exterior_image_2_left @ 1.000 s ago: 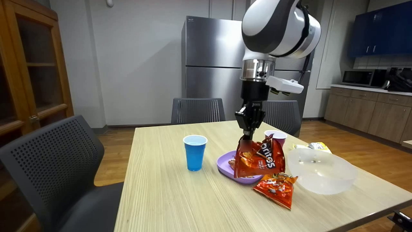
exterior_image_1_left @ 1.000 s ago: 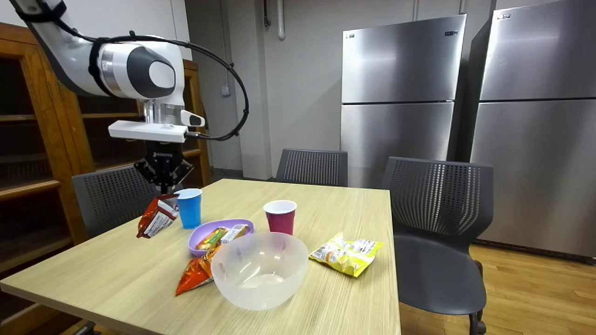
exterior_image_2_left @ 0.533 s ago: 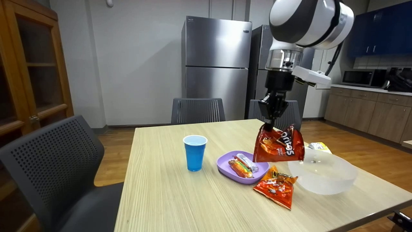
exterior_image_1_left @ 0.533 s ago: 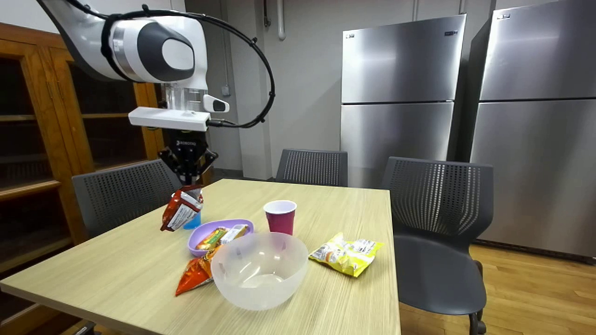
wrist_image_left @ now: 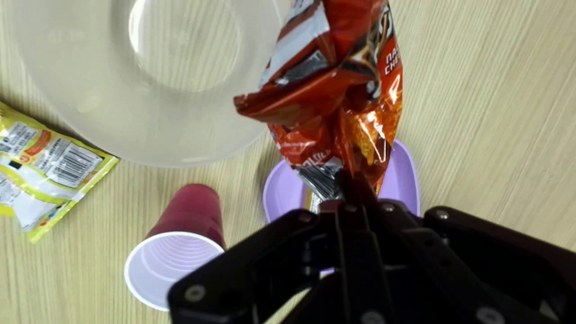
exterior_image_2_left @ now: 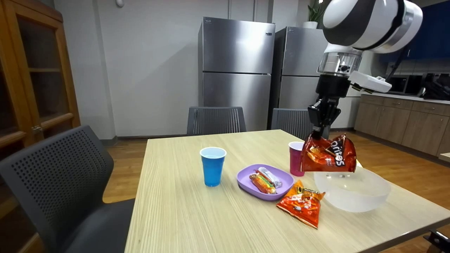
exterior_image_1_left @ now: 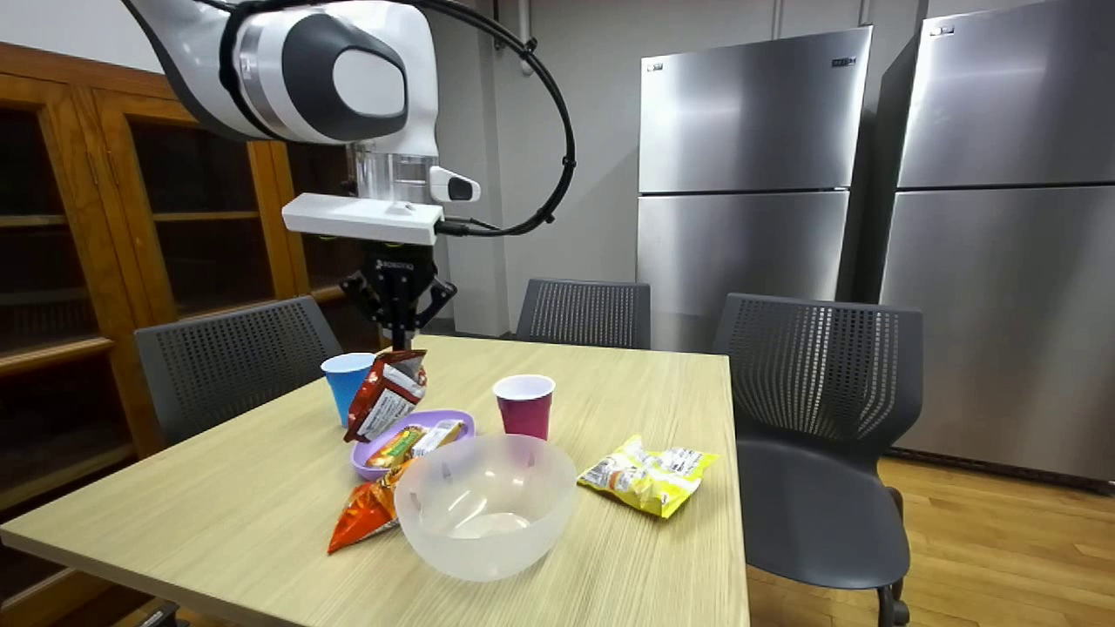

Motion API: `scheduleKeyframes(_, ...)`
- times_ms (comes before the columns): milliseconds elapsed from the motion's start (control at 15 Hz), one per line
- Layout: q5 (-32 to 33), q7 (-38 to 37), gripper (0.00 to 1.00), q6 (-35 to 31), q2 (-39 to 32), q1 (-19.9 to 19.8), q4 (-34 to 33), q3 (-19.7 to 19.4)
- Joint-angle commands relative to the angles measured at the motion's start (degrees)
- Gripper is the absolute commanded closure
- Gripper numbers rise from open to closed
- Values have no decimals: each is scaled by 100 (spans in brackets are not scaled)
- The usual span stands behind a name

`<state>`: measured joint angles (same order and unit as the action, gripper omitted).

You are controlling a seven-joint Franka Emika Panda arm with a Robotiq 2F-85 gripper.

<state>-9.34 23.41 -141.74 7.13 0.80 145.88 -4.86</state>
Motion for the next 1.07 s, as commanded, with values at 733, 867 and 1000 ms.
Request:
scheduleKeyframes(733, -47, 38, 100, -750, -91, -645, 602, -768)
scheduleKeyframes(867, -83, 34, 100, -844, -221, -690, 582, -806)
scheduleKeyframes(1000, -99, 24, 100, -938, -344, -724, 557, -819)
